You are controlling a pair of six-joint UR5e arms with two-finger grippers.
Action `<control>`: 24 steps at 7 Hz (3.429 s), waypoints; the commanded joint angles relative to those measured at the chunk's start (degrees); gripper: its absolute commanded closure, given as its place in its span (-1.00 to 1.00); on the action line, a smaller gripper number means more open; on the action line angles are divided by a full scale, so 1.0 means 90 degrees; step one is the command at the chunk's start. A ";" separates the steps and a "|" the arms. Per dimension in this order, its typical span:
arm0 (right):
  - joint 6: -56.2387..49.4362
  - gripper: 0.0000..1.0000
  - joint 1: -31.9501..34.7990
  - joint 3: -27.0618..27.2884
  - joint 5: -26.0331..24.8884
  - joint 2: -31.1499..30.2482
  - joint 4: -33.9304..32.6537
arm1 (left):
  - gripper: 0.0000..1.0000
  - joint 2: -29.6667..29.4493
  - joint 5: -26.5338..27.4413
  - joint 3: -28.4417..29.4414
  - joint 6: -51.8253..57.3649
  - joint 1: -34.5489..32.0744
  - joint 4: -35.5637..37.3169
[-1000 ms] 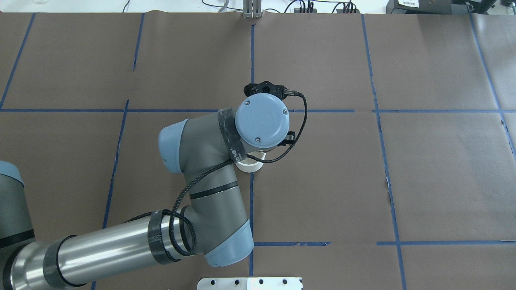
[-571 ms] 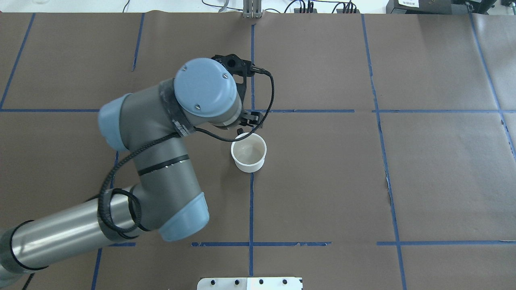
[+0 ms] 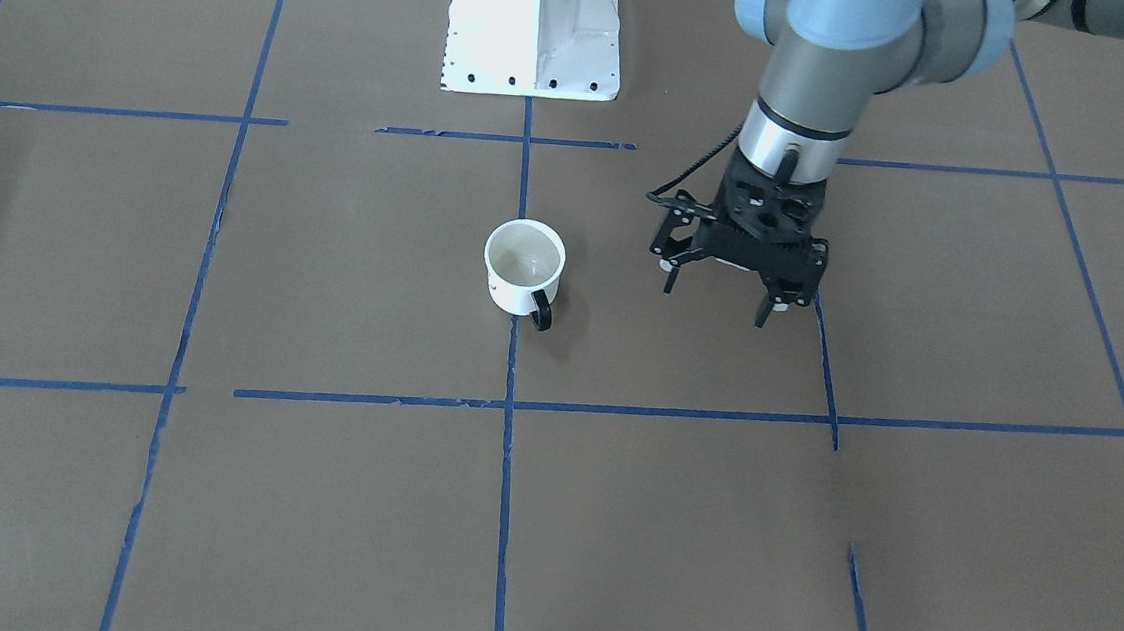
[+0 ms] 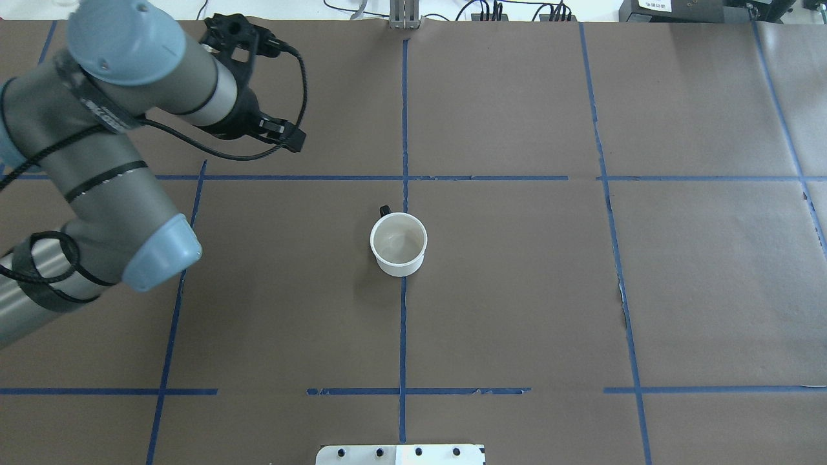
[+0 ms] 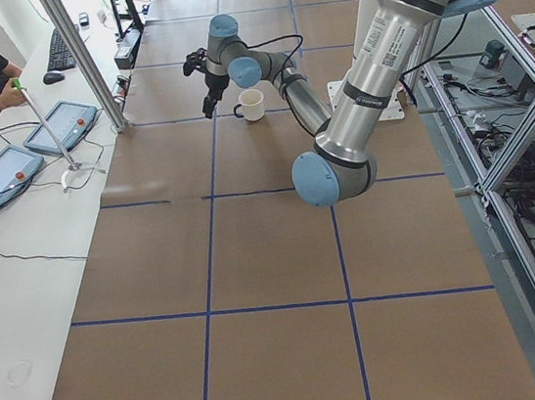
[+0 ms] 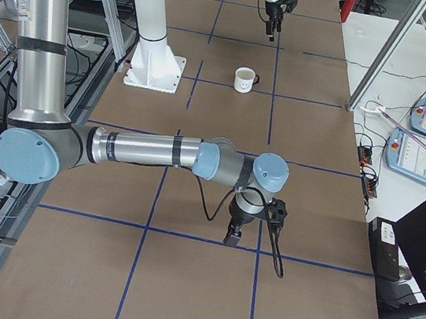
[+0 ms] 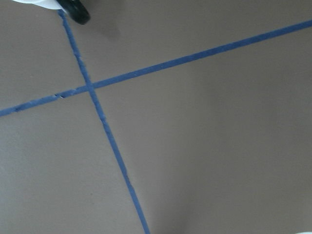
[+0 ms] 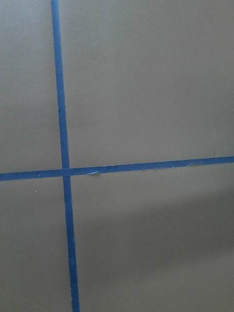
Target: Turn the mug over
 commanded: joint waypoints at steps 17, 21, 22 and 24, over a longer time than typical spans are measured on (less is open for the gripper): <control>0.0000 -1.00 0.0000 0.0000 0.0000 0.0004 0.0000 | -1.00 0.4038 -0.2770 0.1121 0.4694 -0.4756 0.0339; 0.0000 -1.00 0.0000 0.0000 0.0000 0.0004 0.0000 | -1.00 0.4028 -0.2751 0.1111 0.4068 -0.4756 0.0280; 0.0000 -1.00 0.0000 0.0000 0.0000 0.0004 0.0000 | -1.00 0.4037 -0.2731 0.1111 0.4106 -0.4756 0.0270; 0.0000 -1.00 0.0000 0.0000 0.0000 0.0004 0.0000 | -1.00 0.4038 -0.2722 0.1073 0.4107 -0.4756 0.0270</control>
